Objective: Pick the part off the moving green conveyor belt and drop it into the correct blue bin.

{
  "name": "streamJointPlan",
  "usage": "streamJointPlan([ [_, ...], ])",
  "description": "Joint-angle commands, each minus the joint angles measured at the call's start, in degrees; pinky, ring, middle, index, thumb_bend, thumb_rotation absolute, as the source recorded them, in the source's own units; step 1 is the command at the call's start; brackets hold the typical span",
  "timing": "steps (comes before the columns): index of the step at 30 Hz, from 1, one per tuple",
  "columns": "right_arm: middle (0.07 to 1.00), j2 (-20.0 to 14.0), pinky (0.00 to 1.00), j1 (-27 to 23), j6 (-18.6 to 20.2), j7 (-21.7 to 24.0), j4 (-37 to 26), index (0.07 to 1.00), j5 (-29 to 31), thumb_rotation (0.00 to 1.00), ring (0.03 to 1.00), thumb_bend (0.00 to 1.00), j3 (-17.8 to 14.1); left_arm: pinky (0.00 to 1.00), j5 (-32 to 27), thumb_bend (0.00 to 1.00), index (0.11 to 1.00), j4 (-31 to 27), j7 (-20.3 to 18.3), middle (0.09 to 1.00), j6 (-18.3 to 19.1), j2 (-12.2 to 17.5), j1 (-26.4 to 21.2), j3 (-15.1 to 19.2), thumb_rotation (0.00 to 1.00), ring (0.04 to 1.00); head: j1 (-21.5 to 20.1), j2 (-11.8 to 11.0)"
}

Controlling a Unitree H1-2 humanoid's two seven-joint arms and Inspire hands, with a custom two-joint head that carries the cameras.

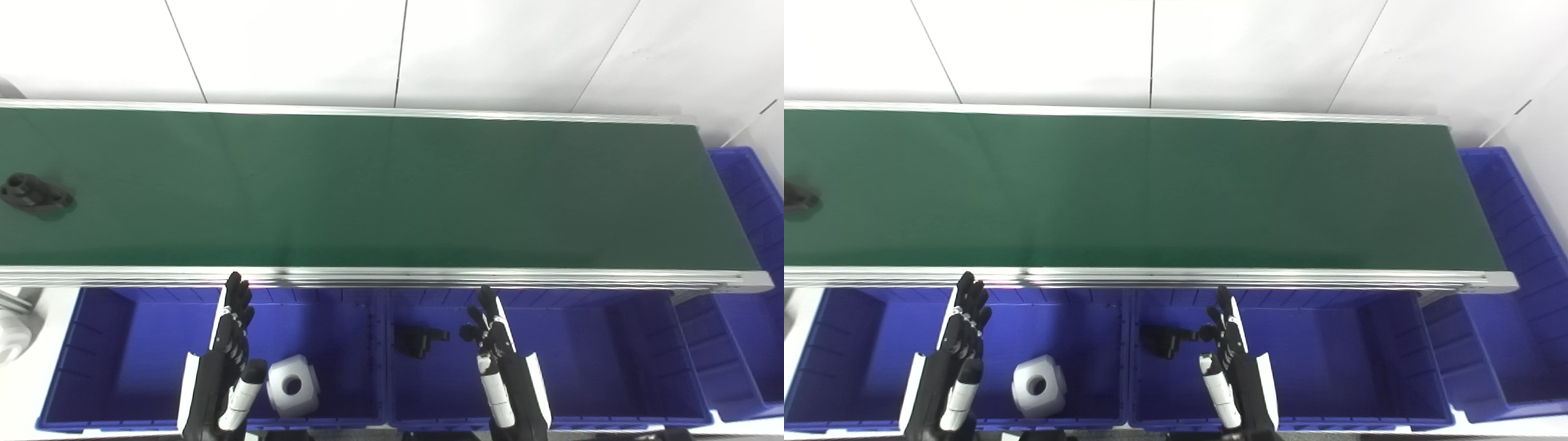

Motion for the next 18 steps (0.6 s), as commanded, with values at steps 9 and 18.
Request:
streamJointPlan([
  [9,1.0,0.3,0.91,0.5,-3.1,0.6,-1.4,1.0,0.3,0.92,0.963,0.75,0.0,1.0,-0.2,0.72,1.0,-1.9,-0.1,1.0,-1.3,0.2,0.2,-0.5,0.82,1.0,-0.2,0.4],
  [18,1.0,0.2,0.89,0.7,-2.0,1.3,-2.1,1.0,1.6,0.92,0.962,0.78,0.0,1.0,-0.5,0.72,1.0,-1.9,-0.2,1.0,-1.7,0.1,0.2,-0.8,0.81,1.0,0.2,0.6],
])
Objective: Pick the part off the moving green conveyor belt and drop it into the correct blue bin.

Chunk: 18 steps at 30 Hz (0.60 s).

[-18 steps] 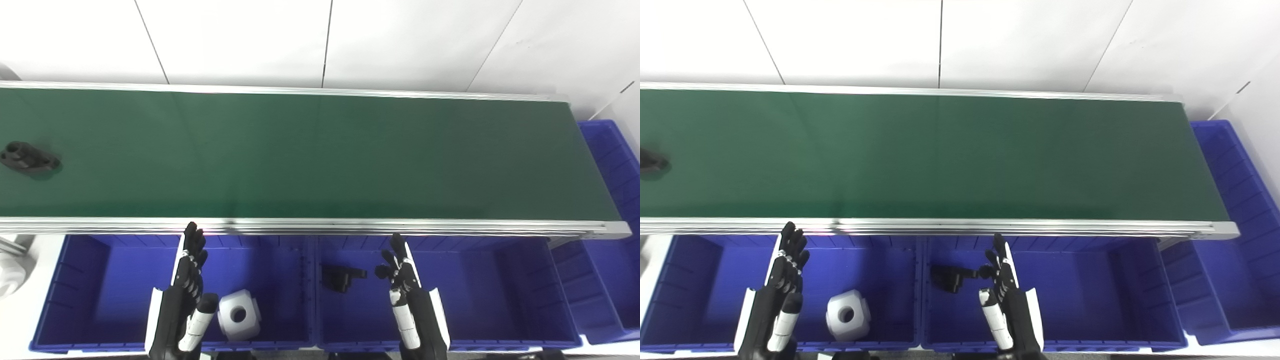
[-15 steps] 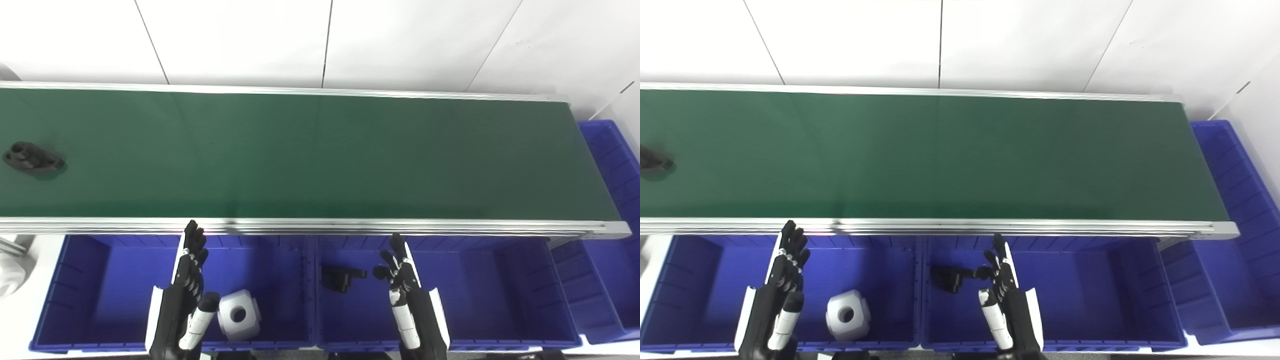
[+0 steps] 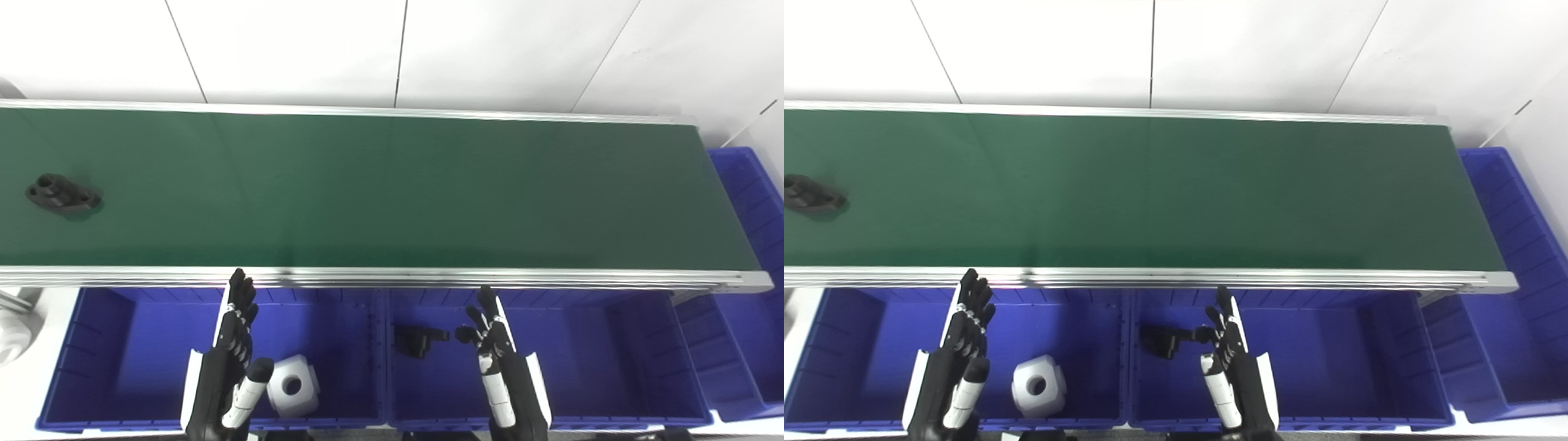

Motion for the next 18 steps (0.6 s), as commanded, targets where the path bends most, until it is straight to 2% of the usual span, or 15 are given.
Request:
streamJointPlan([
  [1,1.0,0.3,0.87,0.7,-1.9,0.7,-2.1,1.0,0.7,0.92,0.96,0.78,0.1,1.0,-0.4,0.71,1.0,-1.7,-0.2,1.0,-1.7,0.1,0.2,-0.3,0.81,1.0,0.0,0.0],
  [7,1.0,0.4,0.79,0.7,-1.6,1.2,-2.1,1.0,1.9,0.91,0.947,0.8,0.3,1.0,-0.1,0.71,1.0,-1.7,-0.2,1.0,-1.7,0.3,0.2,-0.2,0.81,1.0,-0.2,0.2],
  [15,1.0,0.5,0.6,0.7,-1.9,1.7,-2.0,1.0,3.3,0.9,0.927,0.8,0.3,1.0,-0.5,0.74,1.0,-1.6,-0.3,1.0,-1.1,0.2,0.1,-0.2,0.81,1.0,-0.1,0.1],
  [18,1.0,0.5,0.57,0.6,-1.9,1.8,-1.9,1.0,3.5,0.89,0.924,0.8,0.2,1.0,-1.2,0.74,1.0,-1.6,-0.3,1.0,-1.1,0.1,-0.1,-0.2,0.79,1.0,-0.1,0.1],
])
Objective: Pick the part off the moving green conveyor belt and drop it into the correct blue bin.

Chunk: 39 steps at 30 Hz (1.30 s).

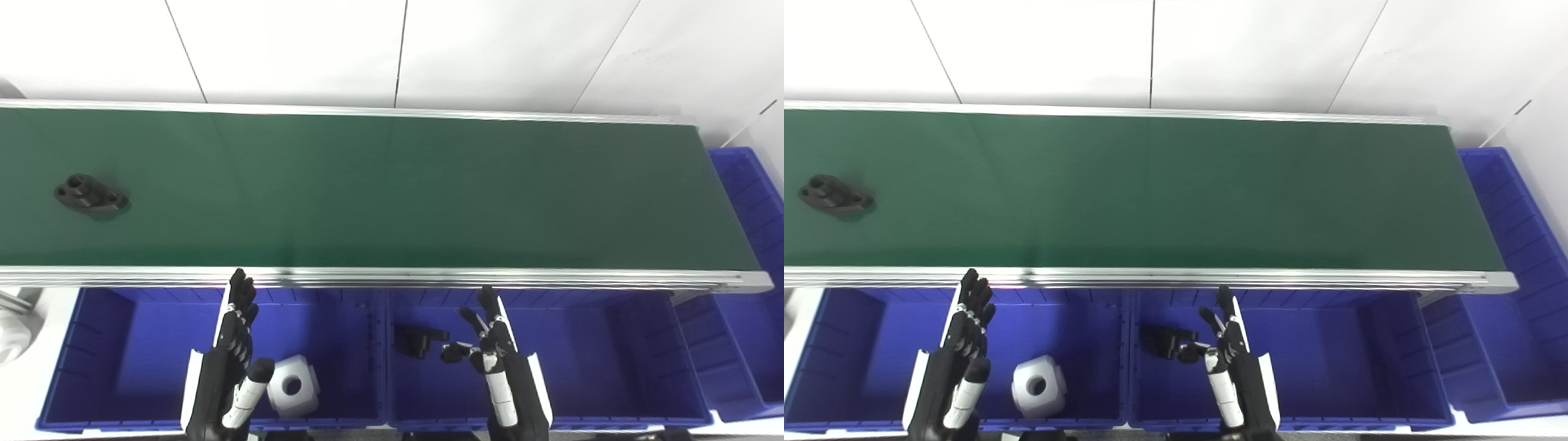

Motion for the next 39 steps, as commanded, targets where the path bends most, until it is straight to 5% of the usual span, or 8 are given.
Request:
streamJointPlan([
  [1,1.0,0.5,0.57,0.6,-2.0,0.6,-1.7,1.0,0.0,0.89,0.923,0.8,0.1,1.0,-0.4,0.74,1.0,-1.6,-0.3,1.0,-1.2,0.1,-0.1,-0.2,0.78,1.0,0.0,0.0],
  [34,1.0,0.9,0.63,-0.3,-2.3,0.3,-0.7,1.0,-1.8,0.86,0.903,0.8,-0.1,1.0,-0.3,0.72,1.0,-0.5,-0.3,1.0,-1.9,0.8,-0.8,0.1,0.8,1.0,-1.3,0.1],
  [39,1.0,0.9,0.7,-0.4,-3.1,0.0,-0.2,1.0,-3.0,0.85,0.906,0.78,-0.4,1.0,0.2,0.72,1.0,-0.4,0.0,1.0,-2.1,0.9,-0.8,0.0,0.81,1.0,-1.5,0.1],
])
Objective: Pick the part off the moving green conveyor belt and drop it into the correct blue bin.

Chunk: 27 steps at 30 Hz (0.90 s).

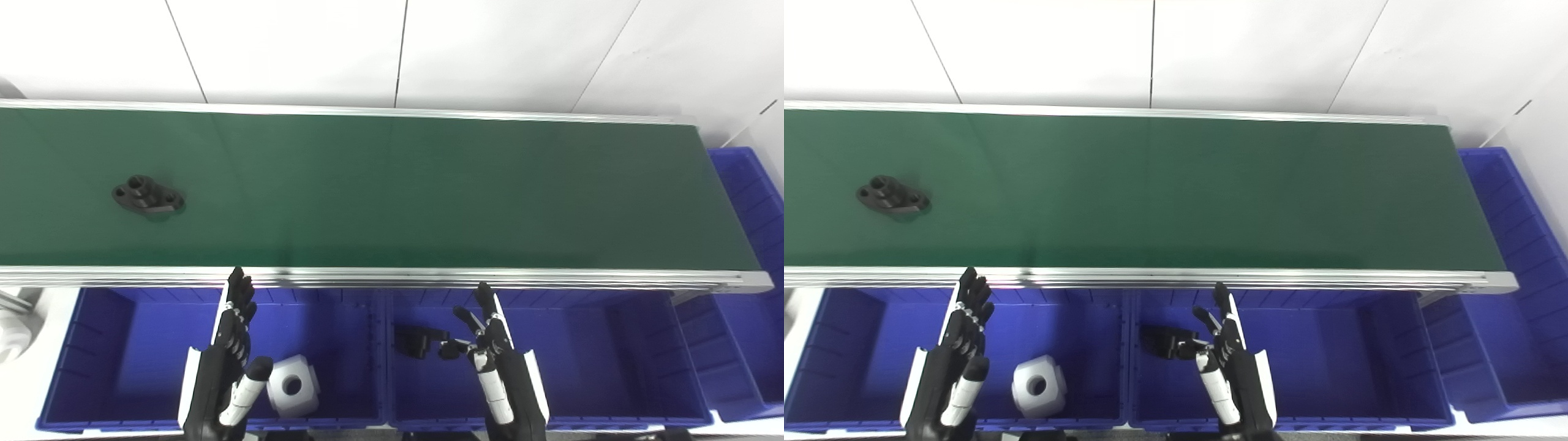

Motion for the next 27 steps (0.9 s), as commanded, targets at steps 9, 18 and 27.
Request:
streamJointPlan([
  [9,1.0,0.9,0.94,-0.1,-4.7,-1.5,0.5,0.998,-4.7,0.87,0.933,0.74,-0.9,1.0,-0.8,0.73,1.0,-0.8,-0.2,1.0,-1.7,-0.2,0.2,-0.2,0.8,1.0,0.7,-0.4],
  [18,1.0,0.2,1.0,-1.2,-6.7,-3.5,3.0,1.0,-6.5,0.91,0.974,0.77,-1.1,1.0,2.2,0.73,1.0,1.9,0.7,1.0,-4.7,-0.6,0.3,-0.8,0.81,1.0,4.2,-3.8],
  [27,1.0,-3.7,1.0,-3.6,-6.8,-8.3,8.0,1.0,-6.2,0.92,0.979,0.82,1.4,1.0,3.3,0.75,1.0,9.1,1.4,1.0,-10.2,-1.7,-0.6,-1.1,0.79,1.0,9.5,-14.4],
])
